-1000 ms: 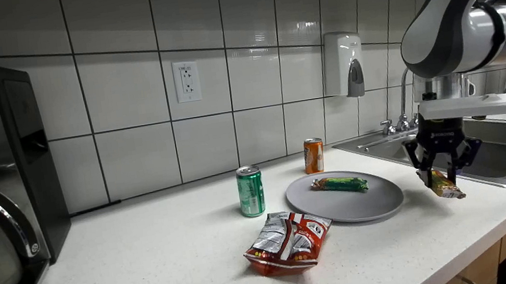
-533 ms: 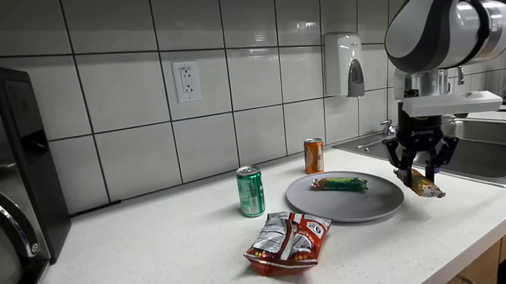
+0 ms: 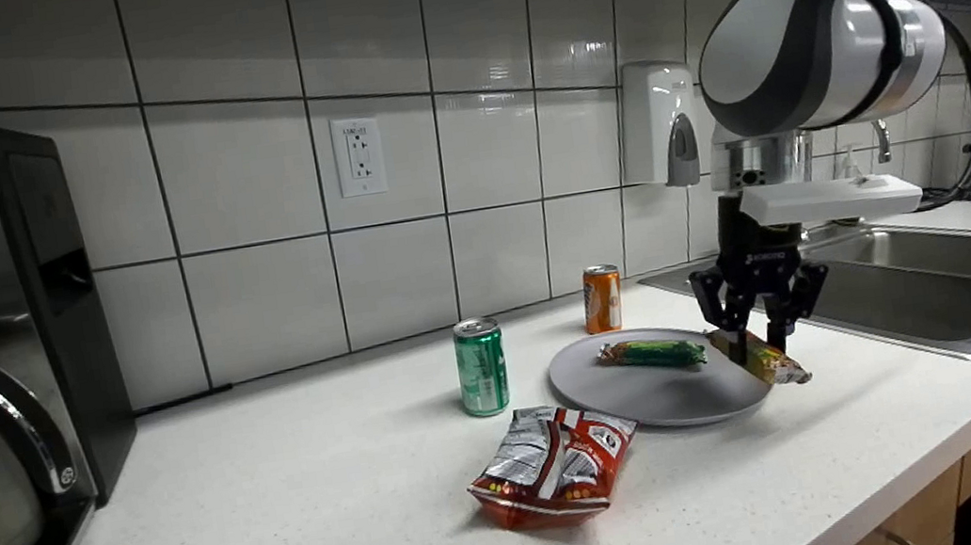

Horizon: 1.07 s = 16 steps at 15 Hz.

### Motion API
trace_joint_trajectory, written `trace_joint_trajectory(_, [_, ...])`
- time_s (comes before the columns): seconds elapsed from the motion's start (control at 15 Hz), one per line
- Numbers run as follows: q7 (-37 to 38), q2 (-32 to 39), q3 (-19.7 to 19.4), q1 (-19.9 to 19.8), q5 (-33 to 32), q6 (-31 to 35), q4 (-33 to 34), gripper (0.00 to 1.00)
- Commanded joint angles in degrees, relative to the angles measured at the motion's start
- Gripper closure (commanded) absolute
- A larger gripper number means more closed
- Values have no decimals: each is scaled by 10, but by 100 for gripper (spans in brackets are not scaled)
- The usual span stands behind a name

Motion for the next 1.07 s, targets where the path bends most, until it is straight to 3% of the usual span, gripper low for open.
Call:
trace_joint_trajectory(0.0, [-58, -15, 19, 2, -4, -26, 7, 83])
trace_joint_trajectory(0.33, [-161, -9, 39, -4, 2, -46, 23, 83])
trace_joint_trajectory(1.0, [-348, 27, 40, -15, -19, -128, 83, 83])
